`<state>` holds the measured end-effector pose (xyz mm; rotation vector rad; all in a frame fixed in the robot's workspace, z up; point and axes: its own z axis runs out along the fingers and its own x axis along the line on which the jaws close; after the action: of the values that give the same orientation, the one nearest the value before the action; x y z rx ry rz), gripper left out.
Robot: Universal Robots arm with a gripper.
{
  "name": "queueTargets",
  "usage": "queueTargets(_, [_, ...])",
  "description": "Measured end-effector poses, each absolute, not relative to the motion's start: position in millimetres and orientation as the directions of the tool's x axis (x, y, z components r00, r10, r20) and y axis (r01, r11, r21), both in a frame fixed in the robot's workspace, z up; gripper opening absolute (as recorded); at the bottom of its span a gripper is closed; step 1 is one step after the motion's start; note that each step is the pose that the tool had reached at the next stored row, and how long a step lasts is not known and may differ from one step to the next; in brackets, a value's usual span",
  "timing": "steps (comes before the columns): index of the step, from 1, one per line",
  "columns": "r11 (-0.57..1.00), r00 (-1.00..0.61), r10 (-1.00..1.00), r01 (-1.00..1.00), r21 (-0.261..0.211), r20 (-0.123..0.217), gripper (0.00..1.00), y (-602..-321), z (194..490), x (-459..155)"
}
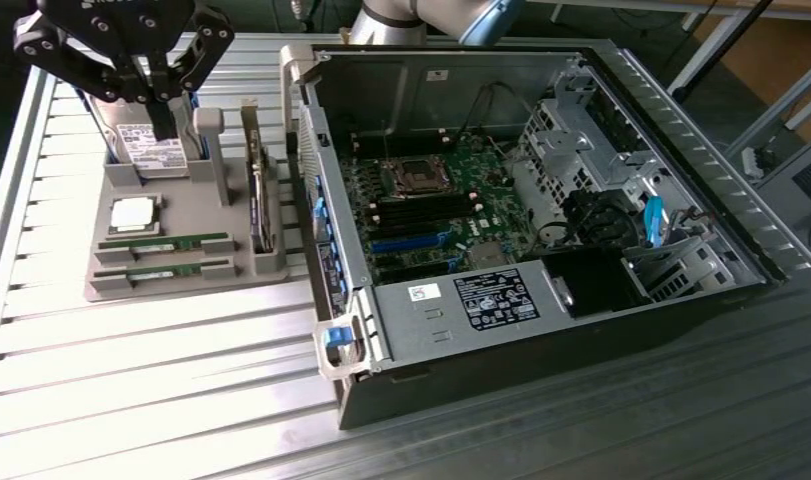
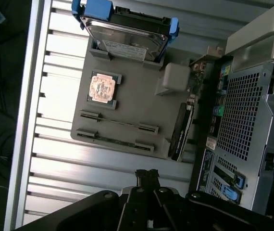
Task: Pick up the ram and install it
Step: 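Pick up the ram and move it above insertion slot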
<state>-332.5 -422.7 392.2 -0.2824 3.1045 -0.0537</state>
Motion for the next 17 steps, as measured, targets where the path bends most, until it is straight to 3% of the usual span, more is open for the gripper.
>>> queueTargets(17, [0.934, -0.936, -0.352, -0.35, -0.073, -0.01, 0.09, -422.7, 392.2, -332.5])
